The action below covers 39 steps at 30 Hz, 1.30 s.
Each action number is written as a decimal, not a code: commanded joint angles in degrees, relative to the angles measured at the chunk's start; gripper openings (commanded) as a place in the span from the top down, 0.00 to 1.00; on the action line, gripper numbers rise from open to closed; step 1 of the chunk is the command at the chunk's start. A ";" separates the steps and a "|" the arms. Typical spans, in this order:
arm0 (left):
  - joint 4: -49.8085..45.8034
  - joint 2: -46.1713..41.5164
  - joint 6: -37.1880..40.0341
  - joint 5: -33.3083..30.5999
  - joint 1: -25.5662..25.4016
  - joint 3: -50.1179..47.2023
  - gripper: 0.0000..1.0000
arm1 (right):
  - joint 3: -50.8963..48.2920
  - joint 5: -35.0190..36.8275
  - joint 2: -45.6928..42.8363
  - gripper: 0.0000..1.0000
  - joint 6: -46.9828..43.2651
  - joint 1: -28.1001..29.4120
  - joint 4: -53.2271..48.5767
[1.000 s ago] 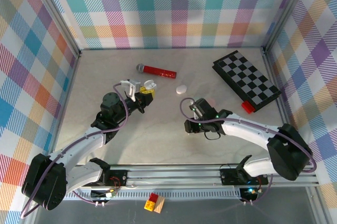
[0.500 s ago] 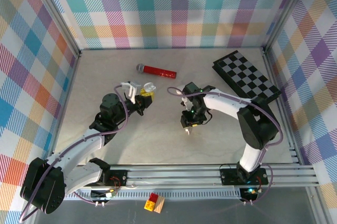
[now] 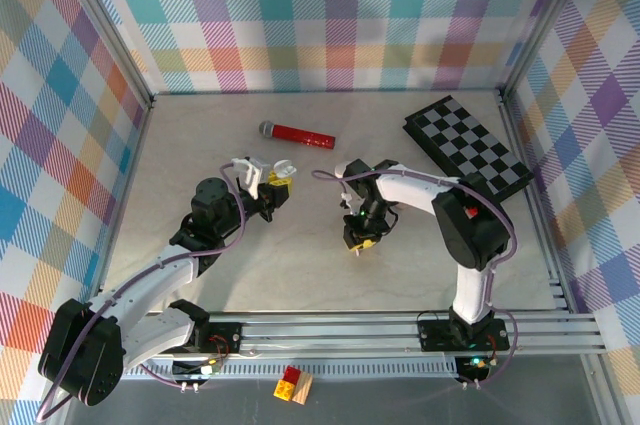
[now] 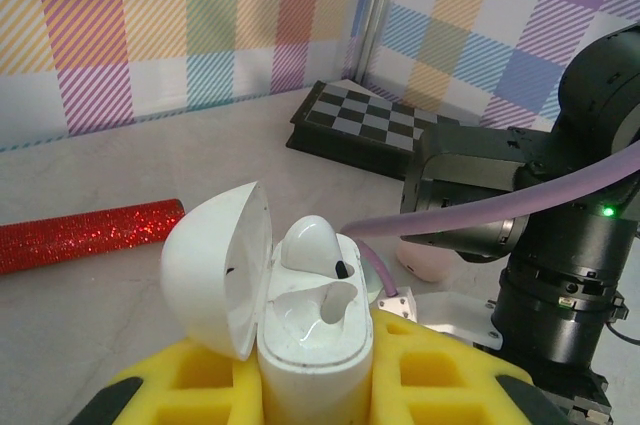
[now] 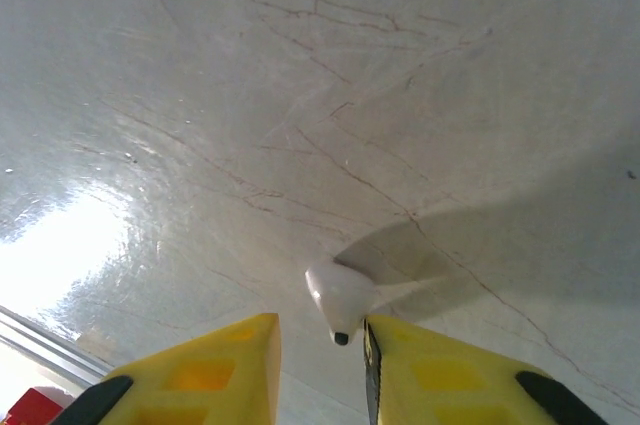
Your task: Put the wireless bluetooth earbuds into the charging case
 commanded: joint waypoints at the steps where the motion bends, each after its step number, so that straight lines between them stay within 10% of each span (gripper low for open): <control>1: -0.35 -1.03 1.28 0.33 -0.66 0.16 0.86 | 1.06 -0.84 1.13 0.73 -0.91 -0.32 -1.11; 39: -0.23 0.38 1.59 1.67 -0.66 1.06 0.85 | 0.57 1.20 -0.33 0.84 2.82 -0.37 2.69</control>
